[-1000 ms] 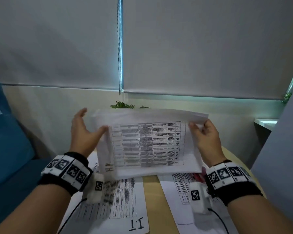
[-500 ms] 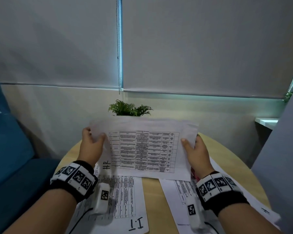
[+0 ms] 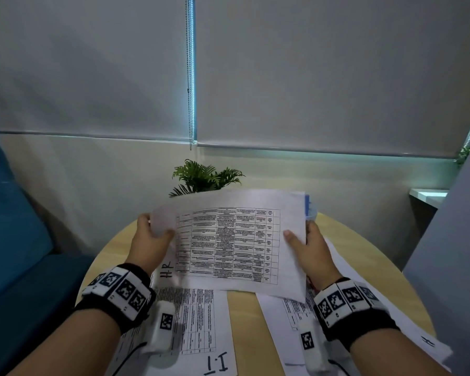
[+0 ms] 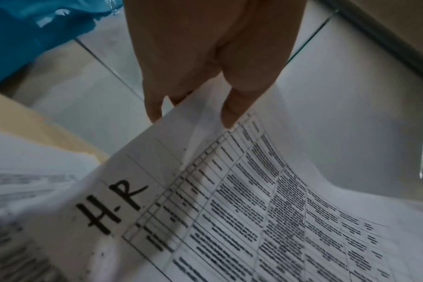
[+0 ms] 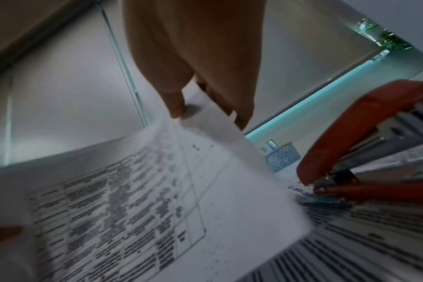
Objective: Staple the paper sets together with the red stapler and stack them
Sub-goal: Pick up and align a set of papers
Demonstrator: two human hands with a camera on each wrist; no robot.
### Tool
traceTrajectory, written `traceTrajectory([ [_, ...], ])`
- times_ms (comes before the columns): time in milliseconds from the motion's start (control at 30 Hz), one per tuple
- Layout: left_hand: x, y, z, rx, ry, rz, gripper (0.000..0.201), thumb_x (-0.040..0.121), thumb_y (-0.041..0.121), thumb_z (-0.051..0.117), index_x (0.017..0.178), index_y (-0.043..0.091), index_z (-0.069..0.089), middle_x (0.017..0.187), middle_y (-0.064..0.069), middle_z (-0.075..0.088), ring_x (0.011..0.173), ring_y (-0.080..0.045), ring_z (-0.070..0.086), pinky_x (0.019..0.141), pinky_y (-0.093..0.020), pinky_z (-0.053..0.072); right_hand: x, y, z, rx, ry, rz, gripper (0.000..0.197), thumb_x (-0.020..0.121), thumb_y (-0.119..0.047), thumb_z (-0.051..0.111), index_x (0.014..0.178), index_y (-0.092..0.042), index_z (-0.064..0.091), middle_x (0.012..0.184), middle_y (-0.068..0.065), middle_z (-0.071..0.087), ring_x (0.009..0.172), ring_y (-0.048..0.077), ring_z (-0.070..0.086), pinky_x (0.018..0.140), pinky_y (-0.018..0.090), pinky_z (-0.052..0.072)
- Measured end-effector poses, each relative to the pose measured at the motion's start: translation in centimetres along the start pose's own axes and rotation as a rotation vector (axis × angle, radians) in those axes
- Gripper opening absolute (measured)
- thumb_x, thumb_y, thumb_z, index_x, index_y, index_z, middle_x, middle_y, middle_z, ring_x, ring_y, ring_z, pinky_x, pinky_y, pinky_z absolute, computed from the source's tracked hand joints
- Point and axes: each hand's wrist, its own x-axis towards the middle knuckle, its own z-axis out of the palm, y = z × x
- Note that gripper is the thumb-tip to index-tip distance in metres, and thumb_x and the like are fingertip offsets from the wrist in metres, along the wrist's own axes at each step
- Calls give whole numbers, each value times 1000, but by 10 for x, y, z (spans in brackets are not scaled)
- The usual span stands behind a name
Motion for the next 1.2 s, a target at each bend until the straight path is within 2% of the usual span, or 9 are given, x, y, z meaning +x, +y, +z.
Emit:
traceTrajectory([
  [67, 1, 1, 0, 0, 54, 27, 34, 89, 8, 58, 112, 18, 36, 107, -7, 55, 100, -28, 56, 85, -40, 47, 1, 1, 1, 4, 23, -16, 19, 93, -20, 59, 98, -34, 47, 108, -5, 64, 101, 20, 63, 91, 46, 51],
  [133, 3, 5, 0, -43, 119, 34, 35, 89, 5, 55, 112, 21, 34, 106, -6, 55, 96, -26, 56, 81, -36, 46, 0, -1, 0, 23, 33, -22, 23, 94, -17, 58, 104, -33, 44, 108, -8, 63, 101, 17, 62, 90, 41, 50],
  [233, 3, 5, -1, -53, 66, -9, 41, 89, 13, 60, 116, 19, 30, 115, -10, 54, 101, -28, 57, 91, -42, 48, -1, 0, 0, 24, 25, 26, 28, 93, -23, 60, 117, -26, 45, 110, -7, 63, 101, 17, 62, 88, 38, 50],
  [333, 1, 4, 0, -14, 52, 5, 43, 91, 18, 58, 127, 12, 35, 121, -10, 55, 107, -27, 56, 95, -43, 46, -1, -2, 0, 26, 58, -16, 18, 96, -26, 54, 112, -28, 47, 109, -8, 62, 104, 20, 61, 91, 46, 50],
  [500, -3, 7, 1, -61, 28, 46, 61, 83, 11, 68, 129, 16, 29, 120, -5, 50, 105, -24, 53, 86, -37, 45, -1, -6, 4, 23, 11, 13, 50, 87, -26, 67, 126, -24, 36, 110, -14, 57, 102, 13, 59, 93, 38, 48],
  [600, -5, 3, 2, -49, 7, 15, 60, 86, 4, 61, 132, 15, 24, 123, -6, 46, 109, -24, 49, 92, -38, 44, 2, -3, 5, -26, 17, 47, 40, 92, -27, 60, 127, -24, 40, 114, -4, 59, 106, 22, 58, 95, 47, 48],
  [800, -1, 5, 3, 30, -32, -35, 33, 96, 10, 45, 125, 11, 29, 116, -9, 50, 99, -27, 52, 81, -39, 46, 4, -7, 7, -100, -29, 64, 37, 100, -18, 46, 135, -18, 35, 117, 2, 55, 111, 23, 54, 93, 31, 42],
  [1033, 1, 6, 5, 78, -53, -64, 38, 95, 8, 47, 128, 9, 28, 115, -7, 50, 103, -28, 53, 87, -41, 48, 9, -3, 8, -203, -48, 81, 38, 99, -18, 47, 136, -16, 40, 125, 4, 57, 115, 24, 54, 96, 34, 43],
  [1200, 3, 6, -2, 64, -17, -124, 42, 91, 0, 45, 128, 8, 27, 113, -8, 47, 97, -27, 49, 76, -37, 44, 6, -3, 7, -178, -101, 123, 40, 100, -20, 45, 139, -19, 38, 128, 1, 57, 119, 23, 53, 102, 39, 42],
])
